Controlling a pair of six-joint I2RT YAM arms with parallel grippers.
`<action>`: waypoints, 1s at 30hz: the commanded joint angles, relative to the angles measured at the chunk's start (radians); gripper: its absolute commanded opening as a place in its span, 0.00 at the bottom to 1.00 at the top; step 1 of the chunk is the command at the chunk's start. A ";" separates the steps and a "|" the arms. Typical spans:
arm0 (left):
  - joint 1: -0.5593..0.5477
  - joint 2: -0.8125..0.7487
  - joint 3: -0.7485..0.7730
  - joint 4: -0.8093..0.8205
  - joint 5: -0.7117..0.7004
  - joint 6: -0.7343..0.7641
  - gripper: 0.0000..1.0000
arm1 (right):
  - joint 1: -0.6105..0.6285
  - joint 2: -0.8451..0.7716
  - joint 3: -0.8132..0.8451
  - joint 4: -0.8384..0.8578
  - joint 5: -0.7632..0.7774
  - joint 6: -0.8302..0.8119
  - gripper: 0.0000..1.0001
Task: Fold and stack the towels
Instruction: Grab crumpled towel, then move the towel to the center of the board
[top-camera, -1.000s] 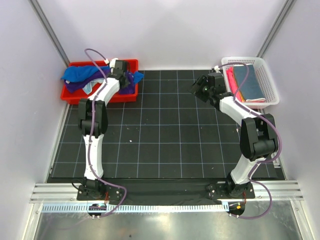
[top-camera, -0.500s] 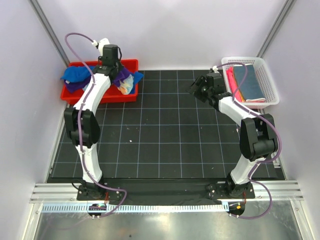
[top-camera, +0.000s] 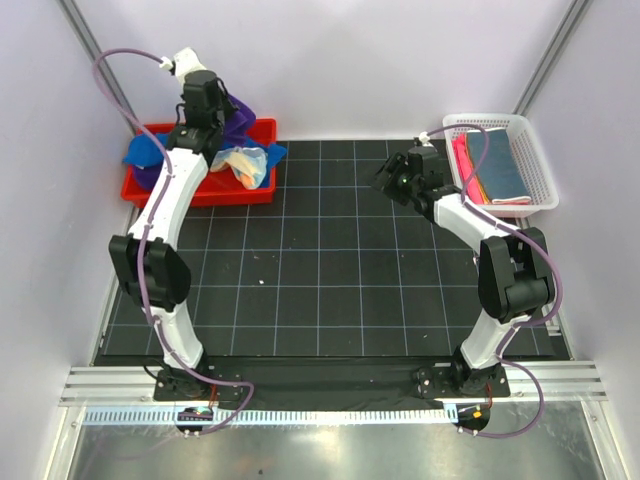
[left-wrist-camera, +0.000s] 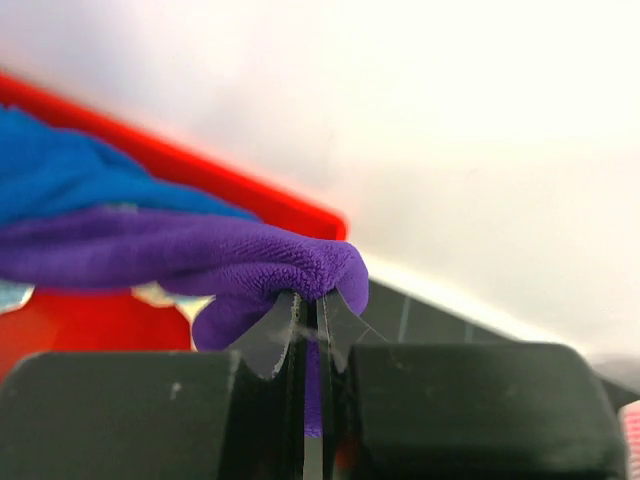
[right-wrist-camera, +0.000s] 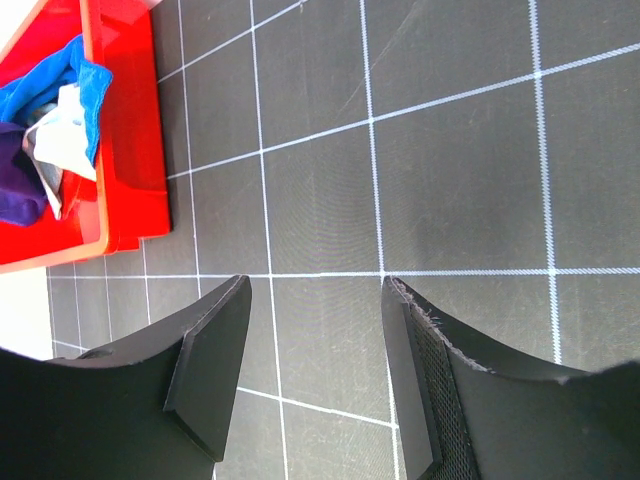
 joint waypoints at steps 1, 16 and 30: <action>0.003 -0.105 0.023 0.155 -0.022 0.014 0.00 | 0.014 -0.034 0.017 0.045 -0.008 -0.023 0.61; -0.015 -0.206 -0.032 0.237 0.263 -0.073 0.00 | 0.019 -0.047 0.086 -0.059 0.095 -0.065 0.62; -0.509 -0.263 -0.359 0.123 0.468 -0.101 0.00 | -0.125 -0.175 0.125 -0.240 0.199 -0.046 0.63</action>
